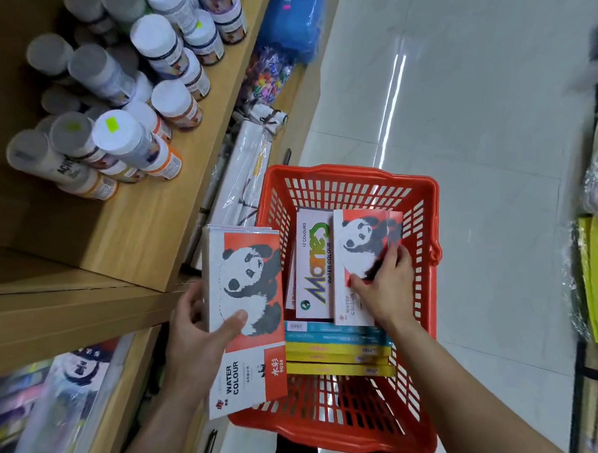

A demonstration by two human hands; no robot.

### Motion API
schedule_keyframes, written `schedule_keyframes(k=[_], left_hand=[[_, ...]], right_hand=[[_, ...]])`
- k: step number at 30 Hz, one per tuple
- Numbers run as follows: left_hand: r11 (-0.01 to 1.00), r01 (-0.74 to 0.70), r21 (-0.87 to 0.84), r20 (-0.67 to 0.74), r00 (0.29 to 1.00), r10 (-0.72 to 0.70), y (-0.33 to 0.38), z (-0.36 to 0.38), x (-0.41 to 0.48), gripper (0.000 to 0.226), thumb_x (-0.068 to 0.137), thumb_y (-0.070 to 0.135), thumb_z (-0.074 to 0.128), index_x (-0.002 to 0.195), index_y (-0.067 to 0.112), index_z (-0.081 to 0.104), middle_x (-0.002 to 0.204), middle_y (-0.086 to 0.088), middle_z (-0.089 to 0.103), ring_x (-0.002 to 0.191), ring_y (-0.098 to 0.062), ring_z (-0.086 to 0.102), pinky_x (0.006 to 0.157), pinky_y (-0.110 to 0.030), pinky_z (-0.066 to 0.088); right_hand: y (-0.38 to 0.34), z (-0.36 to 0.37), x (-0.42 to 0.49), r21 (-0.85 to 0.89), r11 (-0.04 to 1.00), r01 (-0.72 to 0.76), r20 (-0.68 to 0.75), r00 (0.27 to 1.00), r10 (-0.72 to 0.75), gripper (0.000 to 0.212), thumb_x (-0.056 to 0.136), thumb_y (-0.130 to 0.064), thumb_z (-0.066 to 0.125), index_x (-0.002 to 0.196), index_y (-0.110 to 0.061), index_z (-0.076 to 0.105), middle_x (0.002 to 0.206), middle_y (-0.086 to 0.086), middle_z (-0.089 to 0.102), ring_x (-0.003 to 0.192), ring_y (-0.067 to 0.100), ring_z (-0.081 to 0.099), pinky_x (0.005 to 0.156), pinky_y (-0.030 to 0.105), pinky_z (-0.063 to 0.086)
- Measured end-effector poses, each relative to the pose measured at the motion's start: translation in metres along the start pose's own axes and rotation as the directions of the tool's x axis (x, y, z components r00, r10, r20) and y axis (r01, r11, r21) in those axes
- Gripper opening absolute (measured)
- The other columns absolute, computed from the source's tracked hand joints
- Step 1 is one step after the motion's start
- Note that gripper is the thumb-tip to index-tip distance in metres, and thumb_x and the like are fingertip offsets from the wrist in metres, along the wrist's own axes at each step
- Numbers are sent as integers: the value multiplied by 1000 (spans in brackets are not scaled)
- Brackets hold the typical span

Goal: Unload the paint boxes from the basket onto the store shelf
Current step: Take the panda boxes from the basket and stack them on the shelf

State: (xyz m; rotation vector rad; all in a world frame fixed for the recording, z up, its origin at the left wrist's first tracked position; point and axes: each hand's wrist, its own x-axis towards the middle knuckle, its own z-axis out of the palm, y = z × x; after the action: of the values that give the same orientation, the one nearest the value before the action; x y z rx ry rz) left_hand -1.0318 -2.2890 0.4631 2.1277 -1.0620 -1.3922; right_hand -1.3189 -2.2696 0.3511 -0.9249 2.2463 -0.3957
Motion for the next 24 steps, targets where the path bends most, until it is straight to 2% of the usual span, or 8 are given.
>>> schedule_keyframes(k=[3, 6, 10, 14, 16, 18, 21, 24], left_hand=[[1000, 1, 5, 19, 1000, -1, -7, 4, 0, 80, 69, 33, 93, 133, 46, 46, 129, -6, 68, 100, -36, 74, 74, -52, 62], [1000, -1, -1, 43, 999, 1, -12, 9, 0, 81, 72, 28, 93, 135, 47, 46, 132, -1, 65, 99, -35, 75, 76, -55, 63], [999, -18, 28, 53, 998, 17, -16, 14, -2, 80, 74, 25, 91, 136, 46, 46, 136, -2, 63, 103, -36, 73, 77, -54, 63], [1000, -19, 13, 73, 997, 18, -13, 17, -2, 78, 65, 36, 92, 128, 52, 48, 135, -5, 63, 104, -36, 73, 78, -56, 63], [1000, -6, 9, 74, 997, 5, -13, 19, -1, 81, 62, 41, 90, 130, 52, 47, 134, -8, 64, 104, -38, 73, 78, -56, 63], [1000, -5, 1, 63, 998, 5, -14, 21, 0, 76, 70, 34, 93, 128, 55, 47, 134, -9, 65, 102, -37, 74, 68, -48, 65], [1000, -18, -14, 55, 998, 19, -17, 23, 2, 71, 76, 26, 90, 103, 75, 46, 131, -8, 67, 98, -34, 76, 52, -32, 61], [1000, -15, -28, 51, 999, 16, -15, 24, 1, 74, 75, 26, 90, 99, 80, 43, 130, -7, 68, 99, -34, 76, 52, -31, 61]], right_hand=[[-2, 8, 0, 8, 999, -35, 38, 999, 35, 109, 77, -47, 79, 154, 4, 22, 159, 27, 29, 147, 43, 27, 122, 46, 23], [-2, 12, 0, 10, 999, -40, -10, 999, 40, 105, 70, -54, 79, 151, -10, 28, 158, 25, 26, 139, 48, 34, 114, 51, 30], [2, 17, 3, -16, 1000, -8, -6, 1000, 8, 102, 63, -64, 80, 148, -28, 35, 158, 22, 25, 139, 48, 31, 111, 56, 31], [6, 20, 6, 78, 994, -77, 28, 997, 75, 127, 57, -65, 86, 154, -14, 22, 154, 21, 37, 145, 40, 31, 120, 52, 19], [7, 22, 5, 115, 990, -78, 7, 997, 78, 133, 55, -66, 86, 156, -14, 18, 152, 18, 42, 144, 37, 34, 121, 51, 19], [9, 23, 2, 152, 987, -56, -34, 998, 62, 129, 54, -63, 88, 155, -18, 21, 147, 15, 45, 137, 37, 41, 117, 54, 29], [16, 22, -1, 223, 974, -49, -30, 998, 57, 127, 54, -55, 91, 155, -24, 20, 144, 10, 42, 131, 34, 49, 111, 52, 41], [20, 23, 1, 214, 974, -77, 49, 996, 68, 137, 56, -58, 90, 159, -19, 9, 155, 11, 37, 142, 34, 39, 117, 50, 33]])
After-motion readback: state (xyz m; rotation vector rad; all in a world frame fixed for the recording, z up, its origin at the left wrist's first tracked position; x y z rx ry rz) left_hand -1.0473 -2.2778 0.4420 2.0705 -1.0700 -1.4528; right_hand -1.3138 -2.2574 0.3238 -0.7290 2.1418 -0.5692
